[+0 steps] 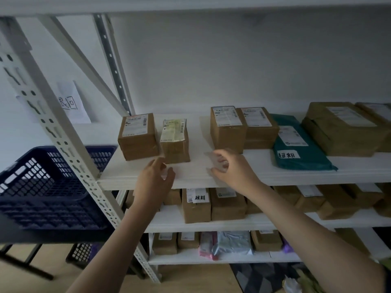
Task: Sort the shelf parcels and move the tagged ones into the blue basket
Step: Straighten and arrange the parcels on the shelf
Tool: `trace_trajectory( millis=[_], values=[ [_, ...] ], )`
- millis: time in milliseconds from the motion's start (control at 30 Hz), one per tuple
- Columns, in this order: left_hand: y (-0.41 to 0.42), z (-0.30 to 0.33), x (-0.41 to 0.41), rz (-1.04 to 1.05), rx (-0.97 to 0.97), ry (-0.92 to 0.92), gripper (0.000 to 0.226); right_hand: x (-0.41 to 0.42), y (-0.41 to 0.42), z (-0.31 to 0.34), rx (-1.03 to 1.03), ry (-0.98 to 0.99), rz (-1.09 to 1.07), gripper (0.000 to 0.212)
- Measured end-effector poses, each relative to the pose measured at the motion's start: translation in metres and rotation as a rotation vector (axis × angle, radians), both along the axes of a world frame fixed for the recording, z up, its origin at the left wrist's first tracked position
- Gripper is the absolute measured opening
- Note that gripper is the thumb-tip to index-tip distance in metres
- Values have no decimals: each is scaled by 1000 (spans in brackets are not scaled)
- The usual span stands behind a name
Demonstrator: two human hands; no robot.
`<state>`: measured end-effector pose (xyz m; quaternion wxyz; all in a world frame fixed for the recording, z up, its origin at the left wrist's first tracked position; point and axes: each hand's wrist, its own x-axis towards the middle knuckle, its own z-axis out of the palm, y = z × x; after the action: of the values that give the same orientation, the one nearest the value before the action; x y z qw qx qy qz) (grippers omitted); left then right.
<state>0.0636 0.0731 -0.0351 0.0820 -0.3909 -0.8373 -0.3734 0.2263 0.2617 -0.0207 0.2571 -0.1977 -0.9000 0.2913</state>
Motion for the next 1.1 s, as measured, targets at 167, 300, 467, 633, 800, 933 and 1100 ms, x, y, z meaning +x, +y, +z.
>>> trace_trajectory(
  millis=[167,300,467,633,800,933,1100],
  values=[
    [28,5,39,-72,30,-39,27,45,28,5,54,57,-63,42],
    [53,14,62,-167,-46,-40,40,63,46,8,66,12,-127,48],
    [78,26,59,-217,-130,24,48,61,60,13,115,-106,-160,55],
    [106,31,42,-246,-186,45,55,49,74,17,109,-136,-191,55],
    [129,28,21,-256,-290,22,69,31,88,17,139,-182,-200,30],
    [147,27,12,-296,-314,53,61,15,95,17,165,-209,-210,28],
    [159,28,6,-293,-304,67,46,1,98,16,189,-216,-198,30]
  ],
)
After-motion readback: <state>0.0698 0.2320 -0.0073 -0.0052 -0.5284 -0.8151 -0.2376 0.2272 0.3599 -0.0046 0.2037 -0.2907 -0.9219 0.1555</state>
